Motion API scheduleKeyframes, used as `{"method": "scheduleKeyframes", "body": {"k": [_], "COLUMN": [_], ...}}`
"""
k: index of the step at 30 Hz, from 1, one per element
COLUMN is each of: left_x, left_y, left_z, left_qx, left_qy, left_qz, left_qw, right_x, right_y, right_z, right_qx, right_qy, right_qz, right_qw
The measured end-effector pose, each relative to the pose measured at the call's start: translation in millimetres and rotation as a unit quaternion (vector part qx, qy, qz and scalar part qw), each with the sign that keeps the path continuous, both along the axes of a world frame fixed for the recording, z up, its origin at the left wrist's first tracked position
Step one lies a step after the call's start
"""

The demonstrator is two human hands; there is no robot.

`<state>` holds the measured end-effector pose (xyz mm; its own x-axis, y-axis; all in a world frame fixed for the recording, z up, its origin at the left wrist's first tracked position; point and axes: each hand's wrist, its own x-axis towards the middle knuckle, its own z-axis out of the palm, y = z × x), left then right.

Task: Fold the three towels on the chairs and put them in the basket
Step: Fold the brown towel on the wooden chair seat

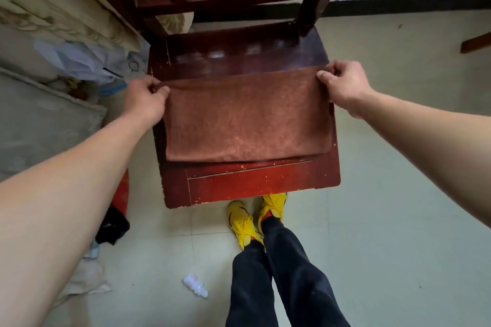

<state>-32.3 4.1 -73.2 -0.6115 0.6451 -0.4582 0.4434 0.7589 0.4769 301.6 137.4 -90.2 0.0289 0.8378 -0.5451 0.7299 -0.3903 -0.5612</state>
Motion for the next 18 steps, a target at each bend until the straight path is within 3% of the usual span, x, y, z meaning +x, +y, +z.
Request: {"method": "scheduleKeyframes", "body": {"k": [8, 11, 14, 16, 18], "left_x": [5, 8, 25, 45, 60], "left_y": [13, 10, -6, -25, -48], "left_z": [-13, -9, 1, 6, 7], "left_qx": [-0.033, 0.001, 0.057, 0.061, 0.024], "left_qy": [0.050, 0.086, 0.142, 0.137, 0.109], "left_qz": [0.025, 0.055, 0.002, -0.014, 0.043], "left_qw": [0.998, 0.995, 0.988, 0.989, 0.993], "right_x": [0, -1, -5, -14, -22], "right_y": [8, 5, -11, -31, -52], "right_z": [-5, 3, 18, 27, 29], "right_qx": [0.034, 0.042, 0.127, 0.169, 0.154], "right_qy": [-0.067, -0.118, -0.177, -0.154, -0.105], "right_qz": [0.060, 0.087, 0.139, 0.142, 0.109], "right_qw": [0.995, 0.988, 0.966, 0.963, 0.976]}}
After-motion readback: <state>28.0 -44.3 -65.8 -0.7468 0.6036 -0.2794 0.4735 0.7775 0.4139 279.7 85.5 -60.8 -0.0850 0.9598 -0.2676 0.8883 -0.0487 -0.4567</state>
